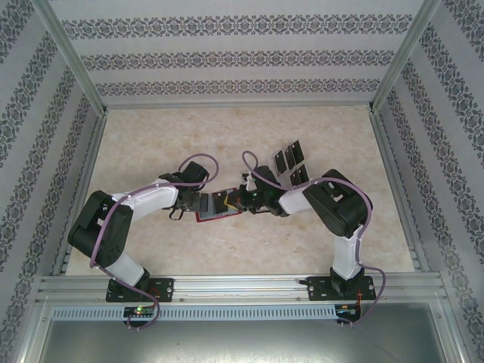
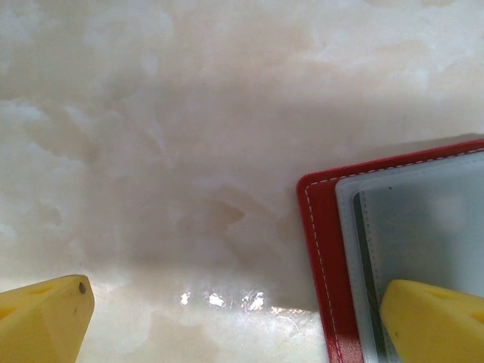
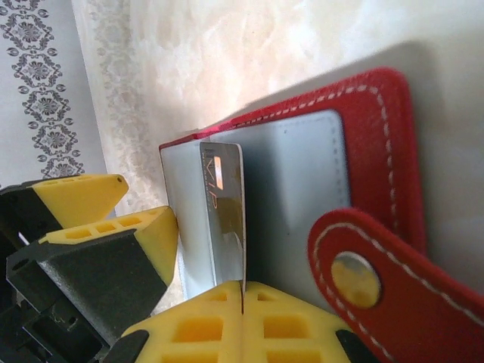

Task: Put the credit cards into the card holder

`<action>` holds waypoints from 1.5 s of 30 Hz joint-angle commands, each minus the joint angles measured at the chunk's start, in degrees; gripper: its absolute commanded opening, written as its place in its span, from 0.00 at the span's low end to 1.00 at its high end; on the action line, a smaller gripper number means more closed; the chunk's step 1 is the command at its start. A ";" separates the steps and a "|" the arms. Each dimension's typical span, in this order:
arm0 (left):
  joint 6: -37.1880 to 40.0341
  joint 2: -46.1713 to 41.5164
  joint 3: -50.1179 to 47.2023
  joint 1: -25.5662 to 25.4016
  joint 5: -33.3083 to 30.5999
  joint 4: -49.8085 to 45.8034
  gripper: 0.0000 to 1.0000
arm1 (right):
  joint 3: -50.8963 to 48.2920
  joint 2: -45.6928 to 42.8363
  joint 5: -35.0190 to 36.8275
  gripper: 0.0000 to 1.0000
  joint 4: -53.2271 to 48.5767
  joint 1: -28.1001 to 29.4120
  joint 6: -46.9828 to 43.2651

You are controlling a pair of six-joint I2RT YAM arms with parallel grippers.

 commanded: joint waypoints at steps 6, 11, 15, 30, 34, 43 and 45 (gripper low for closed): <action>-0.47 2.61 -1.98 0.61 0.80 -4.31 1.00 | -1.76 0.34 -0.62 0.00 -1.73 1.04 -1.04; -0.24 2.74 -1.75 0.54 0.53 -4.58 1.00 | -3.46 -0.54 -0.55 0.00 -1.96 1.02 -1.61; -0.16 2.74 -1.69 0.60 0.58 -4.67 1.00 | -3.87 -0.98 -0.52 0.00 -2.04 0.90 -1.74; -0.17 3.01 -1.41 0.47 0.84 -4.85 1.00 | -0.12 0.85 -1.06 0.00 -3.23 2.08 -1.70; -0.19 3.09 -1.29 0.47 1.02 -4.77 1.00 | 0.64 1.35 -0.89 0.00 -3.44 2.76 -1.59; -0.25 3.20 -1.28 0.44 1.10 -4.76 1.00 | 0.45 2.12 -0.27 0.05 -3.20 4.00 -1.31; -0.29 3.26 -1.39 0.36 1.19 -4.66 1.00 | -0.47 0.89 0.34 0.23 -3.29 3.79 -1.52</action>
